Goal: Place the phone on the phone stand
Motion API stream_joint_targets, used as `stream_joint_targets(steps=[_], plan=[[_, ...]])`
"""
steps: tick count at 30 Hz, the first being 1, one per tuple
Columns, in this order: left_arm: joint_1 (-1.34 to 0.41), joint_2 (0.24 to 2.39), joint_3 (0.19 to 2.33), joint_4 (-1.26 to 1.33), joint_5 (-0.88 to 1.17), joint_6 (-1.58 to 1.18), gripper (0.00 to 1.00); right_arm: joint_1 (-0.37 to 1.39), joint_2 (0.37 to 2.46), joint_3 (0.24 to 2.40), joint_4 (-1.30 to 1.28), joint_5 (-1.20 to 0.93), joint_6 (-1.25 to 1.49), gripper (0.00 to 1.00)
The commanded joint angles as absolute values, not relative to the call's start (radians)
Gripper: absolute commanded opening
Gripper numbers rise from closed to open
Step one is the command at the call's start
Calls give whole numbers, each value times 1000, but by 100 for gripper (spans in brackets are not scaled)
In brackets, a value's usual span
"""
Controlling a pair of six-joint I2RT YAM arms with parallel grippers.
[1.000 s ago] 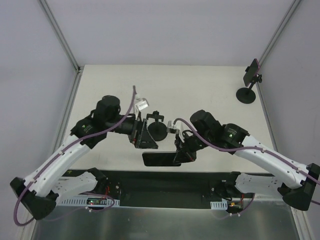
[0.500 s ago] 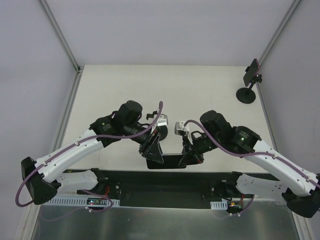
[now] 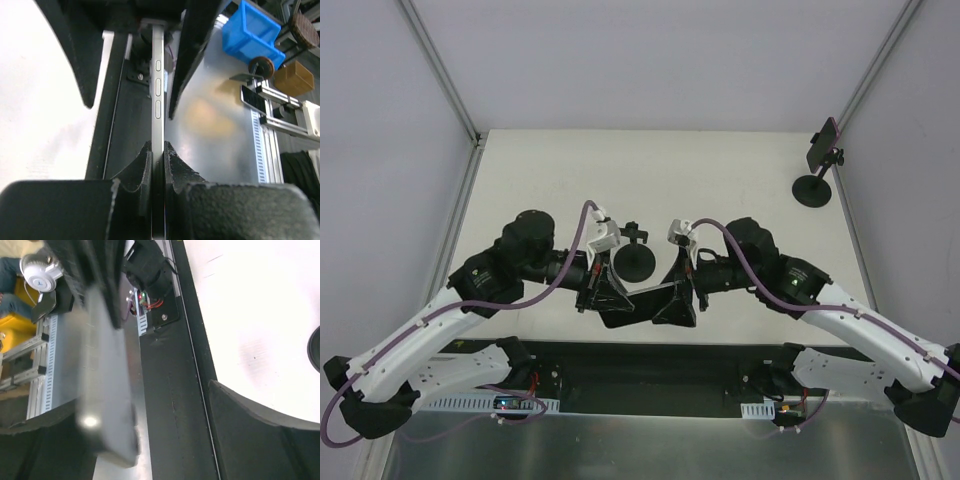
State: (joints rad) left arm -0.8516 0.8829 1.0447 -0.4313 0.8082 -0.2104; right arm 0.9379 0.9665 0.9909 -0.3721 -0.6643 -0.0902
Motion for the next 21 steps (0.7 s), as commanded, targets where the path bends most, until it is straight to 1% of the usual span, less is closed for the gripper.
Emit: stream_joint_targets(steps=[1, 5, 7, 10, 12, 13, 15, 16, 18, 19, 21], plan=[[-857, 783, 1011, -215, 753, -296, 0, 936, 917, 910, -80, -627, 70, 86], [-857, 746, 974, -140, 761, -331, 0, 934, 881, 859, 82, -624, 172, 93], [-857, 733, 966, -127, 756, -333, 0, 936, 855, 835, 123, -618, 190, 95], [-857, 718, 947, -98, 740, -340, 0, 934, 821, 812, 155, -554, 225, 95], [-857, 704, 925, -52, 733, -360, 0, 931, 811, 804, 176, -543, 247, 93], [-857, 701, 917, -37, 727, -370, 0, 931, 810, 799, 182, -540, 256, 87], [-857, 692, 893, -3, 712, -402, 0, 928, 801, 789, 227, -548, 287, 80], [-857, 690, 887, 30, 715, -413, 0, 927, 796, 776, 245, -551, 296, 71], [-857, 684, 867, 75, 723, -436, 0, 923, 788, 770, 294, -568, 313, 63], [-857, 681, 859, 90, 723, -442, 0, 920, 788, 772, 298, -569, 317, 54], [-857, 673, 850, 109, 721, -449, 0, 916, 785, 772, 311, -586, 322, 44]])
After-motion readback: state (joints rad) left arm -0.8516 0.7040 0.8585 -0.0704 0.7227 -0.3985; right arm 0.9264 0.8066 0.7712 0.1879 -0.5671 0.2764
